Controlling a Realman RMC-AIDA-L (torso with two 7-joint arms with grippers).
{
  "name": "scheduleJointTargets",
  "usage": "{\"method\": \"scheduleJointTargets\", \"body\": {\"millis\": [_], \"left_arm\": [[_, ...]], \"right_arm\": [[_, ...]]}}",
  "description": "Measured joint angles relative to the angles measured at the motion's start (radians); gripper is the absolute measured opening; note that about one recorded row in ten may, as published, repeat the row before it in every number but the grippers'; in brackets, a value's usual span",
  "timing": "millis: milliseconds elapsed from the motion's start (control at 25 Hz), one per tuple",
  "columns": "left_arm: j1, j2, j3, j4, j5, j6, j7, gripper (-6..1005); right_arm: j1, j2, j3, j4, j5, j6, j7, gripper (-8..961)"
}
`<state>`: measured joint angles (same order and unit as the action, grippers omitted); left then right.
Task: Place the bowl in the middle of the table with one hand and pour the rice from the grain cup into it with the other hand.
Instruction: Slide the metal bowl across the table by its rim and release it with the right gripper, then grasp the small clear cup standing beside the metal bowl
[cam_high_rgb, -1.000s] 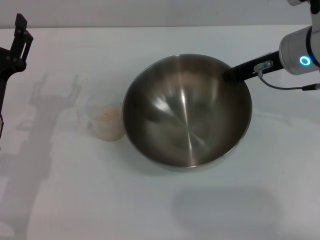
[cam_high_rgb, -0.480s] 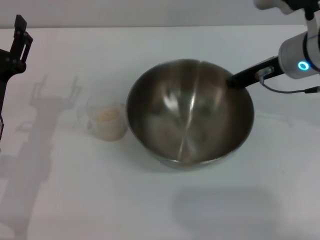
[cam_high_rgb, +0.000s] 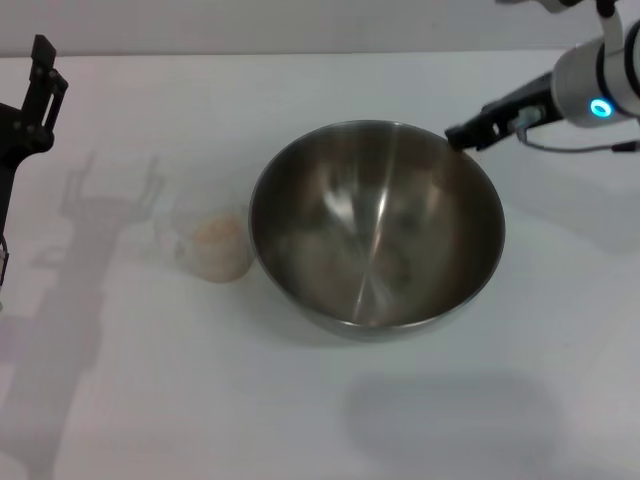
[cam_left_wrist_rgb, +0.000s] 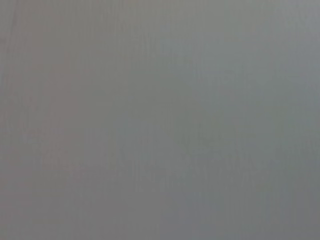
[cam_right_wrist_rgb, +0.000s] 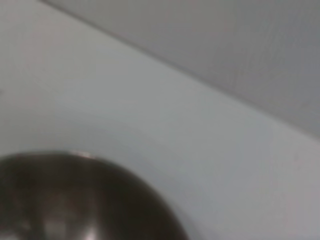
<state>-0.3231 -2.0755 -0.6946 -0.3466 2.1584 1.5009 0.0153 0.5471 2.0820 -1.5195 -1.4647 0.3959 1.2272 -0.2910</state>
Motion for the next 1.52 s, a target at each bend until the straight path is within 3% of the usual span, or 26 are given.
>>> {"method": "scheduleJointTargets", "body": {"millis": [200, 360, 760, 920, 1200, 1320, 1520], "left_arm": [[0.003, 0.000, 0.000, 0.000, 0.000, 0.004, 0.000, 786], [0.003, 0.000, 0.000, 0.000, 0.000, 0.004, 0.000, 786], [0.002, 0.000, 0.000, 0.006, -0.001, 0.004, 0.000, 786], [0.005, 0.000, 0.000, 0.004, -0.001, 0.004, 0.000, 786], [0.037, -0.003, 0.010, -0.026, -0.002, 0.000, 0.000, 786], [0.064, -0.003, 0.019, -0.043, -0.002, 0.000, -0.001, 786], [0.114, -0.001, 0.081, -0.049, -0.001, 0.019, -0.023, 786]], "right_arm": [[0.014, 0.000, -0.024, -0.071, -0.025, -0.063, -0.004, 513], [0.019, 0.000, -0.096, -0.083, -0.052, -0.220, -0.012, 512], [-0.129, 0.004, -0.278, 0.045, -0.159, -0.985, 0.001, 512], [-0.189, 0.004, -0.326, 0.178, -0.155, -1.347, 0.002, 513], [-0.213, 0.006, -0.373, 0.580, -0.145, -2.031, 0.141, 513], [-0.198, 0.006, -0.374, 0.741, -0.103, -2.225, 0.210, 513], [-0.192, 0.004, -0.366, 0.928, -0.058, -2.402, 0.287, 512]]}}
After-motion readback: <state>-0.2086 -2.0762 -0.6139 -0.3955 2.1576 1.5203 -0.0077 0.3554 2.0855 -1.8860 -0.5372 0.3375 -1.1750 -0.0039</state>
